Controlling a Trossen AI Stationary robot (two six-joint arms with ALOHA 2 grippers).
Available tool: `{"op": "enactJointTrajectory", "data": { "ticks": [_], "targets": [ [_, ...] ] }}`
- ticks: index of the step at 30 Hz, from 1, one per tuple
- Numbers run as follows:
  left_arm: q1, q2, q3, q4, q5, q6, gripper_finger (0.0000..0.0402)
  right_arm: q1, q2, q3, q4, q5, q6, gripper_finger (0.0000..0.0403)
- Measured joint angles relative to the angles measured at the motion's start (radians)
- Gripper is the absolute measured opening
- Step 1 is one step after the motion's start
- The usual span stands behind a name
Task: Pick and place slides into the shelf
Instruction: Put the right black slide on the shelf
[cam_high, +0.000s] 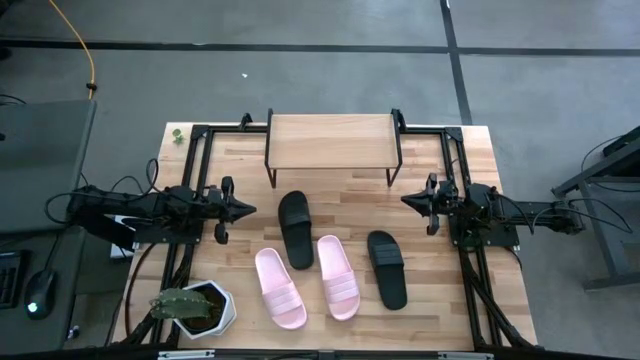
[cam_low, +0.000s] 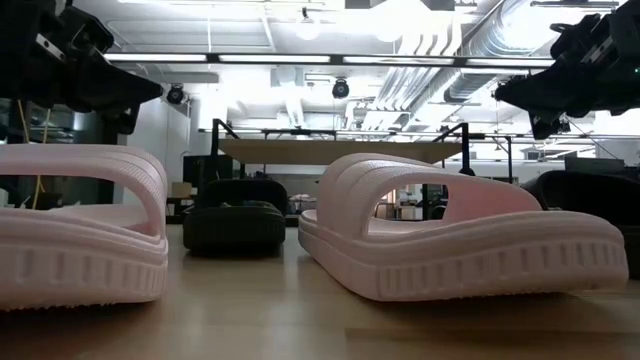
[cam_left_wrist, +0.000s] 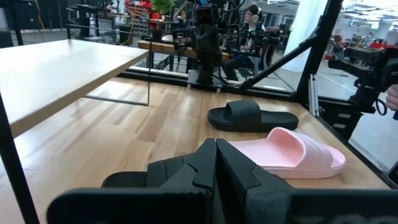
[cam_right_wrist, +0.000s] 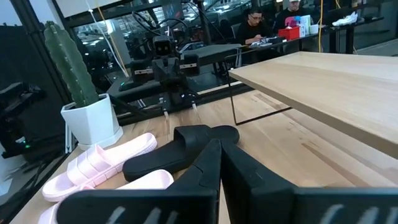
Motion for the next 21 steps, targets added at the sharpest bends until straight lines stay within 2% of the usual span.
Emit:
{"op": "enactJointTrajectory", "data": {
  "ticks": [5, 11, 18, 21],
  "targets": [
    [0.0, 0.0, 0.0, 0.012, -0.005, -0.04, 0.0001, 0.0, 0.0, 0.0, 0.047, -0.004, 0.006, 0.0],
    [0.0, 0.001, 0.034, 0.026, -0.028, -0.066, 0.0001, 0.0, 0.0, 0.012, 0.144, -0.058, -0.017, 0.0],
    [0.0, 0.001, 0.183, 0.016, -0.066, -0.014, 0.0001, 0.0, 0.0, 0.168, 0.013, -0.038, -0.053, 0.0],
    [0.0, 0.001, 0.283, -0.045, -0.066, 0.005, 0.0001, 0.0, 0.0, 0.262, -0.065, -0.038, -0.061, 0.0]
  ]
}}
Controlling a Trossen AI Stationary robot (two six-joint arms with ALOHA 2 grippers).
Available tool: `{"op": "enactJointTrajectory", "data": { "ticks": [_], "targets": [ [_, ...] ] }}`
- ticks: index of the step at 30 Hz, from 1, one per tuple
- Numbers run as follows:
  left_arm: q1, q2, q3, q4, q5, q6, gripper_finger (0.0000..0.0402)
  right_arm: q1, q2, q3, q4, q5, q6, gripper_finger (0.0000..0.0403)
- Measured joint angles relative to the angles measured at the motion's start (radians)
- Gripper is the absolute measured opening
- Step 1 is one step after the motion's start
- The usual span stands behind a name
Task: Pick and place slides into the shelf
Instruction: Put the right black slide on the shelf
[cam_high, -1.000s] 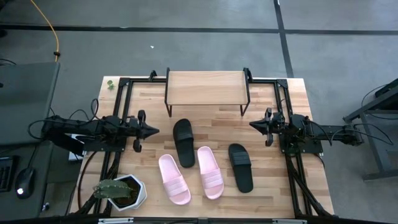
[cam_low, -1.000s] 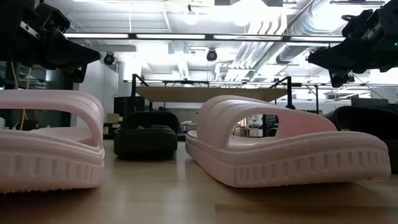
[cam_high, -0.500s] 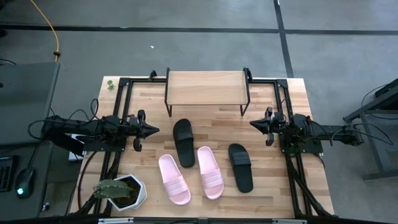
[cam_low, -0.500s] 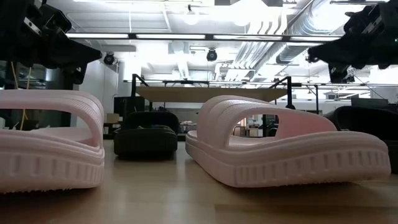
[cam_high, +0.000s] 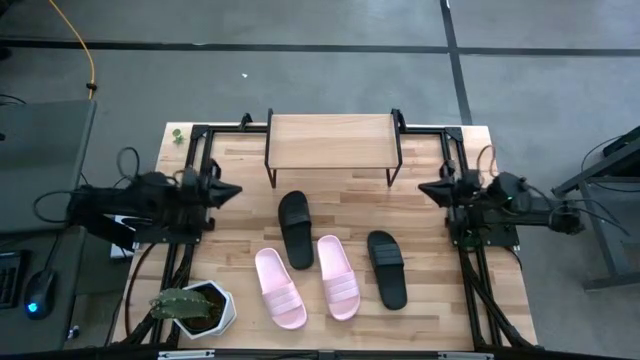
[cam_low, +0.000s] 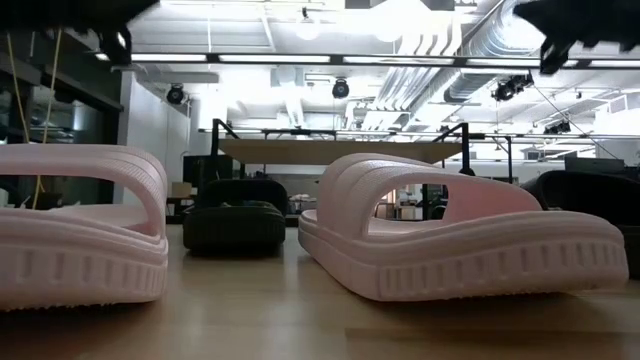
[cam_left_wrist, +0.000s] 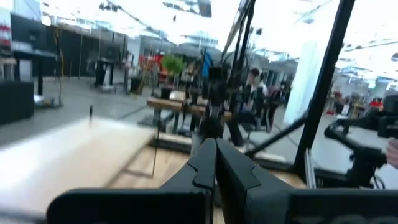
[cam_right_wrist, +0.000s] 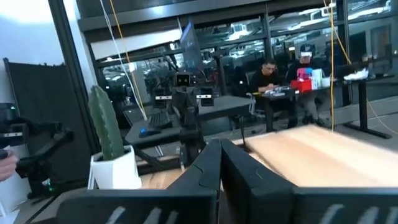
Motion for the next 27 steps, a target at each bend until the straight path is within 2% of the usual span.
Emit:
{"op": "enactJointTrajectory", "data": {
  "ticks": [6, 10, 14, 23, 27],
  "targets": [
    [0.0, 0.047, 0.248, -0.209, -0.004, -0.012, 0.0001, 0.0, 0.005, 0.212, -0.169, -0.005, -0.006, 0.0],
    [0.0, 0.126, 0.427, -0.348, 0.005, -0.032, 0.0001, 0.0, 0.037, 0.346, -0.267, -0.007, -0.008, 0.0],
    [0.0, 0.223, 0.586, -0.447, 0.006, -0.038, 0.0001, 0.0, 0.102, 0.452, -0.285, -0.02, -0.044, 0.0],
    [0.0, 0.467, 0.874, -0.47, 0.048, 0.001, 0.0001, 0.0, 0.382, 0.723, -0.301, -0.068, -0.108, 0.0],
    [0.0, 0.57, 0.969, -0.497, 0.048, 0.006, 0.0001, 0.0, 0.531, 0.859, -0.384, -0.071, -0.141, 0.0]
  ]
}}
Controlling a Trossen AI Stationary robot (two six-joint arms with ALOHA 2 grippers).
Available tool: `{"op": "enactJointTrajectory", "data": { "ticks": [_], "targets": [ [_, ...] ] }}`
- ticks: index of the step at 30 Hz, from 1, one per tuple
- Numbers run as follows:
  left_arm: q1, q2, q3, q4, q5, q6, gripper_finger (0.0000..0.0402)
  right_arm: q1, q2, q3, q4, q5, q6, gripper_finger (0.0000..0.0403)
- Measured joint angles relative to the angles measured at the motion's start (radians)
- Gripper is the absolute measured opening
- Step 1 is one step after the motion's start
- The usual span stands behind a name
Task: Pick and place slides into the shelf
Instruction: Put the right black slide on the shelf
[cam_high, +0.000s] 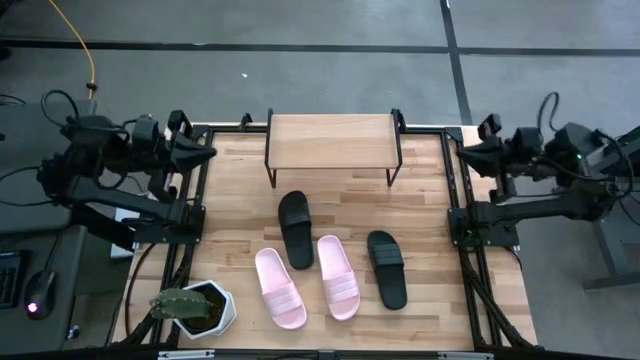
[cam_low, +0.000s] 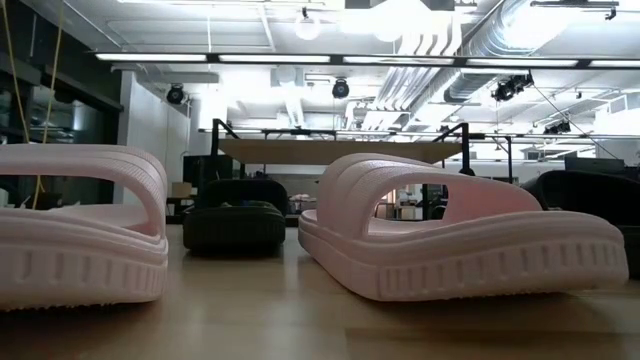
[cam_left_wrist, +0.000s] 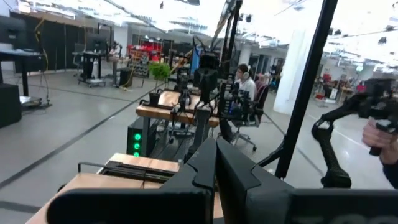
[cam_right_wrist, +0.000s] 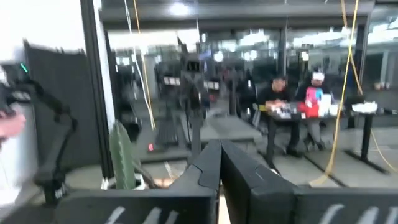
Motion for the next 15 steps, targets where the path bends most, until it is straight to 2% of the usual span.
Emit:
{"op": "enactJointTrajectory", "data": {
  "ticks": [9, 15],
  "targets": [
    [0.0, 0.187, 0.164, -0.107, 0.0, 0.077, 0.0001, 0.0, 0.274, 0.299, -0.291, 0.038, -0.108, 0.0],
    [0.0, 0.24, 0.179, -0.157, 0.0, 0.073, 0.0001, 0.025, 0.386, 0.399, -0.442, 0.126, -0.152, 0.0]
  ]
}}
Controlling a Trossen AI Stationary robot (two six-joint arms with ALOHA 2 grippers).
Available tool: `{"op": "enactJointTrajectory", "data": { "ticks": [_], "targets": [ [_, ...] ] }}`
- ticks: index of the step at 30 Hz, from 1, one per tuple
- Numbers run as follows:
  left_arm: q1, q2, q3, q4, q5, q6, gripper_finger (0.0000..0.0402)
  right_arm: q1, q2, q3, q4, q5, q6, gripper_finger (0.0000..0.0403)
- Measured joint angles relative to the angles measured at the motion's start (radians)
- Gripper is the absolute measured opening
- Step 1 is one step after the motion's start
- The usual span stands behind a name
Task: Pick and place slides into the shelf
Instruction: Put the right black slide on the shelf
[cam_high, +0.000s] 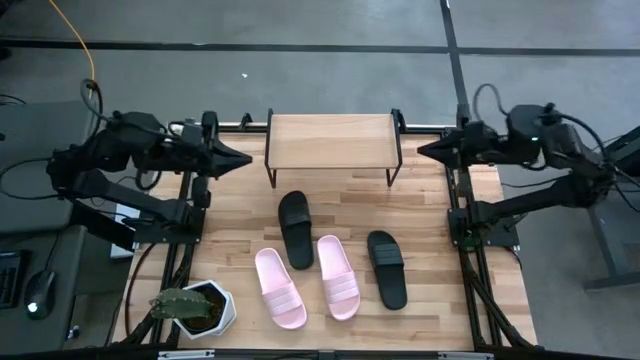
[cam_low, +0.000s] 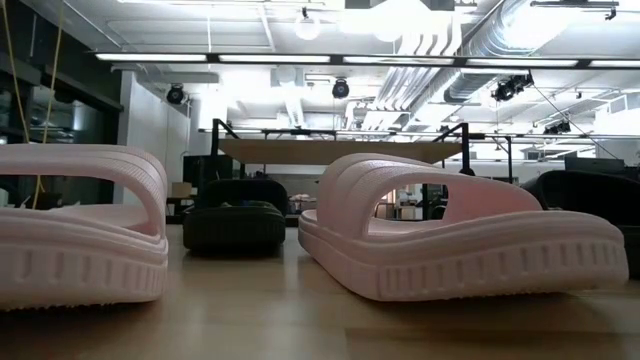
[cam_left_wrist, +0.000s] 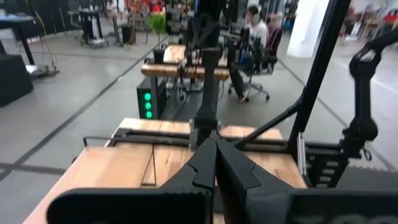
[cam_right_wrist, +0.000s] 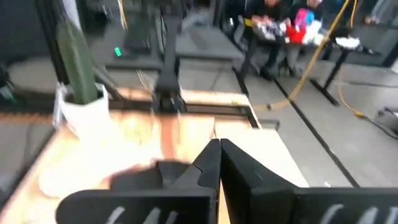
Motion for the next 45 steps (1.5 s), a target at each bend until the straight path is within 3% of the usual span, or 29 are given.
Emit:
{"op": "enactJointTrajectory", "data": {
  "ticks": [17, 22, 30, 45],
  "targets": [
    [0.0, -0.074, 0.0, -0.042, -0.079, -0.003, 0.0001, 0.191, 0.112, 0.036, -0.24, 0.357, 0.009, 0.0],
    [0.0, -0.087, 0.0, -0.042, -0.132, -0.002, 0.0001, 0.307, 0.181, 0.036, -0.31, 0.446, 0.09, 0.0],
    [0.0, -0.086, 0.0, -0.053, -0.134, -0.001, 0.0001, 0.529, 0.318, 0.036, -0.437, 0.657, 0.253, 0.0],
    [0.0, -0.087, 0.0, -0.072, -0.134, 0.007, 0.0001, 0.75, 0.536, 0.036, -0.56, 0.734, 0.588, 0.0]
  ]
}}
